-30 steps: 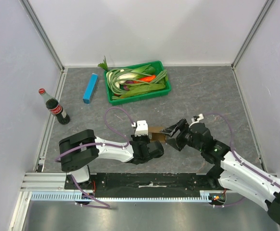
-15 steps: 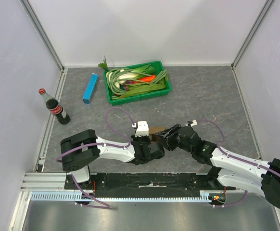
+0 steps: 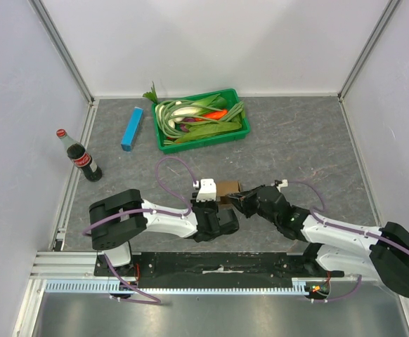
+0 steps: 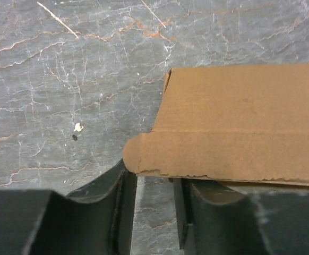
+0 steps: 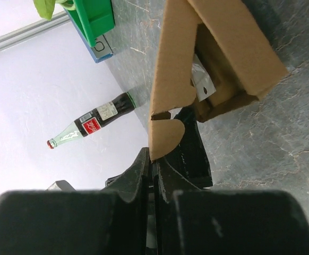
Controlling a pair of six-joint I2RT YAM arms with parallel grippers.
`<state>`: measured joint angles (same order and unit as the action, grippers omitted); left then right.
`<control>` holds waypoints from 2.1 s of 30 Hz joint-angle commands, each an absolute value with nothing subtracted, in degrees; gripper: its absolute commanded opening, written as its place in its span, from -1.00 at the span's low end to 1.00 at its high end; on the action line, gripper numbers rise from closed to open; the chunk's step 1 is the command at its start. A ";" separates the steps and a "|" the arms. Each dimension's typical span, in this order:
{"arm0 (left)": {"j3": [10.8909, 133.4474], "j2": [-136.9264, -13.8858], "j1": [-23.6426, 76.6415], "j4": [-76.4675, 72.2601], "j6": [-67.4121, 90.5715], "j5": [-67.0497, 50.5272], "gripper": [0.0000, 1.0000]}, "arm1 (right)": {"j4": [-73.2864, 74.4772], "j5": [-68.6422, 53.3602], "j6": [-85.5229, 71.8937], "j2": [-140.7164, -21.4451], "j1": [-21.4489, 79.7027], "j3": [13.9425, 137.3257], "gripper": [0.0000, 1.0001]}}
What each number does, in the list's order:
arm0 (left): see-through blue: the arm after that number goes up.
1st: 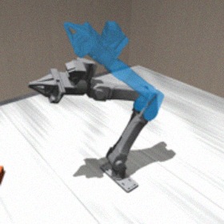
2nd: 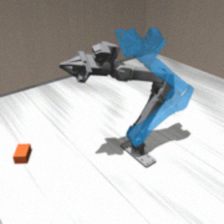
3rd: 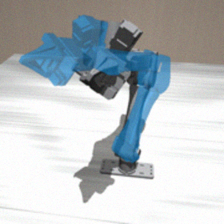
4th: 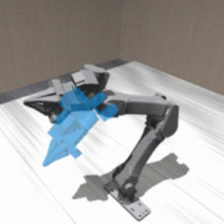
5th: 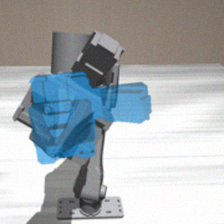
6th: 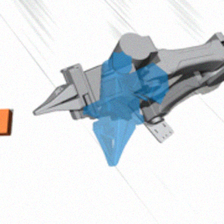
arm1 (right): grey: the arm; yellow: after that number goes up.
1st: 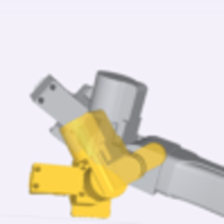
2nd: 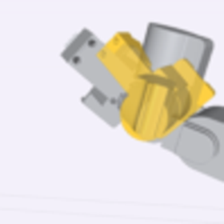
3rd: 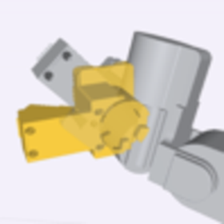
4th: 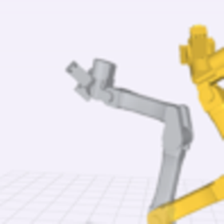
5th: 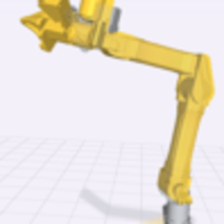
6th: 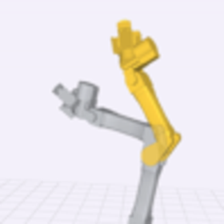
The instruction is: Fold the paper box
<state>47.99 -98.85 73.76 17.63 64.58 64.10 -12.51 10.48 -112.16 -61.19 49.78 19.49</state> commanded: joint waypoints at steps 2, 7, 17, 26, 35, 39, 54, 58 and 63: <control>46.15 -94.67 75.49 19.43 66.89 64.25 0.08 | -16.34 14.15 -117.94 -62.31 50.10 16.97 -0.89; 41.07 -86.61 77.78 17.76 61.27 57.14 0.29 | -19.33 14.50 -118.65 -63.28 50.10 15.03 -0.96; 29.35 -57.32 78.93 8.53 45.37 16.57 0.08 | -22.14 15.03 -116.54 -63.28 49.66 10.02 -0.88; 40.60 -65.63 54.88 2.65 40.17 -3.23 -0.24 | -19.08 16.08 -112.24 -60.65 49.48 8.70 -0.72; 43.42 -87.43 48.61 -7.56 37.97 -2.03 -0.42 | -18.89 16.88 -105.83 -59.33 49.31 7.56 -0.63; 40.35 -91.57 48.43 -11.86 38.15 -2.37 -0.43 | -13.90 16.61 -91.82 -56.09 49.31 10.53 -0.43; 37.62 -92.81 48.43 -13.54 34.19 -1.32 -0.43 | 31.09 8.08 -42.38 -39.89 49.31 31.97 0.73; 36.83 -92.38 48.43 -13.36 33.84 -0.70 -0.42 | 30.78 6.78 -36.13 -45.25 46.08 39.54 0.92; 36.65 -91.41 48.52 -13.36 34.10 -0.79 -0.40 | 22.16 -8.52 -28.41 -58.08 35.78 42.10 0.86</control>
